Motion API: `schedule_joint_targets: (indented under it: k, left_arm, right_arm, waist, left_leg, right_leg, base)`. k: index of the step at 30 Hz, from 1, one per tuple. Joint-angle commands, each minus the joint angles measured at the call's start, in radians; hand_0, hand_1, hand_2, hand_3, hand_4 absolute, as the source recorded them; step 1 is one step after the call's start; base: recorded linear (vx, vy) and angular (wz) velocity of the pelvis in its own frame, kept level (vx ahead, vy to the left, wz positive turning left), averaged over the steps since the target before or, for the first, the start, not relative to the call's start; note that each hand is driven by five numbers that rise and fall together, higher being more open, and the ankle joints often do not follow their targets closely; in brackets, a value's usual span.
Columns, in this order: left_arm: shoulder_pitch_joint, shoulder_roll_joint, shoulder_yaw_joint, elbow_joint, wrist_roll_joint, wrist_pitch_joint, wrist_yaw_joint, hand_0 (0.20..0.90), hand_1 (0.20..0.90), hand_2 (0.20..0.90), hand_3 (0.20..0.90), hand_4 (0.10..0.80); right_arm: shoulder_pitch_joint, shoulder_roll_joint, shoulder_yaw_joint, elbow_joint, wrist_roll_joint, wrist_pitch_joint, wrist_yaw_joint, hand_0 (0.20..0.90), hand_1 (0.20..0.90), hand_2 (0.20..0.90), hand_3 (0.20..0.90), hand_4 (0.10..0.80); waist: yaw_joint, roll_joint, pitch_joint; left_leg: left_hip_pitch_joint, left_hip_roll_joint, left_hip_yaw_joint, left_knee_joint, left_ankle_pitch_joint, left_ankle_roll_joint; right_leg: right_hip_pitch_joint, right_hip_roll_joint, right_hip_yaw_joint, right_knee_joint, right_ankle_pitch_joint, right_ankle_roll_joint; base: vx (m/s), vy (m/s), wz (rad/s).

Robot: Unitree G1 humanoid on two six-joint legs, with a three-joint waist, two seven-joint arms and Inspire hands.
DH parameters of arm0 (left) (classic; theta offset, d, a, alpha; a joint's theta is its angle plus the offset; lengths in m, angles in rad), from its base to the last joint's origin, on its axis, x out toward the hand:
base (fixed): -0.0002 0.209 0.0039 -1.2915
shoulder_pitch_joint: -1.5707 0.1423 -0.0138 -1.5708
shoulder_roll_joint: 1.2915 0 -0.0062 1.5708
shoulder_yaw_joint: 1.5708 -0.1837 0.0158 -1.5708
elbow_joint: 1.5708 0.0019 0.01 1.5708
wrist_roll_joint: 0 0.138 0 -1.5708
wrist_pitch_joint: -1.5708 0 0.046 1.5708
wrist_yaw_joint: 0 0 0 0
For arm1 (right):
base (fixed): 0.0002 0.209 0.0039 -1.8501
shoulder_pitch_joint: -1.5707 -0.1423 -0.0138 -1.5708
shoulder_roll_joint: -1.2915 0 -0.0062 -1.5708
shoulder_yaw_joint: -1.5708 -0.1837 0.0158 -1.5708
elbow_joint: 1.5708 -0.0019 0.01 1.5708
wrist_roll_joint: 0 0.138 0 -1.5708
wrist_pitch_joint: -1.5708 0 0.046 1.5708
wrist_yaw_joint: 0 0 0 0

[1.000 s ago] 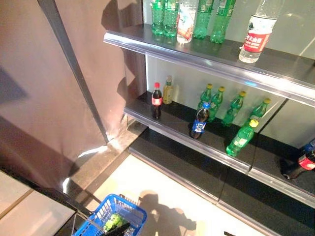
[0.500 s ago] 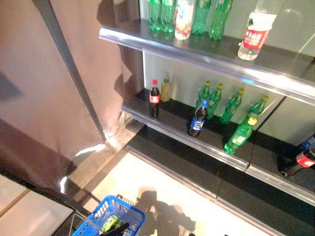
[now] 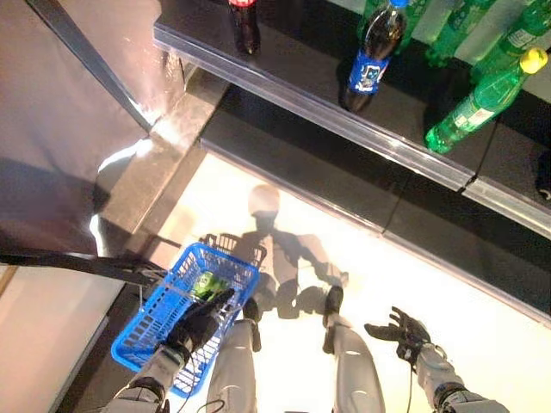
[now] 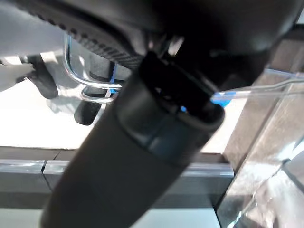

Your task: Pick up the drink and place into the basket.

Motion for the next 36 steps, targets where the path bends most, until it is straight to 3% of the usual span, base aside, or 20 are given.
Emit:
schedule_joint_targets:
  k: [1, 10, 15, 36]
  left_arm:
    - [0.019, -0.06, -0.044, -0.095, -0.021, -0.002, -0.08, 0.3, 0.3, 0.3, 0.2, 0.1]
    - [0.078, -0.038, -0.088, -0.196, -0.082, -0.022, -0.032, 0.3, 0.3, 0.3, 0.2, 0.1]
    - [0.099, -0.029, -0.078, -0.212, -0.099, -0.024, -0.027, 0.3, 0.3, 0.3, 0.2, 0.1]
    - [0.159, -0.044, -0.029, -0.188, -0.073, -0.018, -0.054, 0.3, 0.3, 0.3, 0.2, 0.1]
  right_arm:
    - [0.01, -0.047, 0.03, -0.124, 0.078, -0.117, 0.012, 0.9, 0.9, 0.9, 0.9, 0.8]
    - [0.017, -0.085, 0.111, -0.729, 0.026, -0.132, -0.044, 0.9, 0.9, 0.9, 0.9, 0.8]
    - [-0.005, -0.109, 0.1, -0.945, -0.002, -0.155, -0.023, 0.9, 0.9, 0.9, 0.9, 0.8]
    - [0.012, -0.2, -0.002, -1.322, 0.032, -0.237, -0.032, 0.9, 0.9, 0.9, 0.9, 0.8]
  waist:
    - [-0.005, 0.017, -0.053]
    - [-0.017, -0.016, -0.044]
    - [-0.017, -0.03, -0.033]
    - [0.003, -0.032, -0.032]
  left_leg:
    - [-0.038, 0.018, -0.14, -0.08, 0.122, -0.043]
    - [-0.029, 0.006, -0.16, -0.119, 0.141, -0.026]
    - [-0.003, 0.006, -0.158, -0.153, 0.157, -0.025]
    - [0.118, 0.037, -0.154, -0.195, 0.169, -0.053]
  right_leg:
    - [-0.015, -0.026, 0.038, 0.159, -0.096, 0.02]
    - [-0.009, 0.003, 0.042, 0.114, -0.06, 0.034]
    - [0.033, 0.01, 0.031, 0.069, -0.05, 0.043]
    - [0.222, 0.003, -0.035, -0.014, -0.072, 0.028]
  base:
    - [-0.055, -0.029, -0.06]
    - [-0.044, -0.04, -0.04]
    - [0.005, -0.011, 0.05]
    - [0.047, 0.001, 0.03]
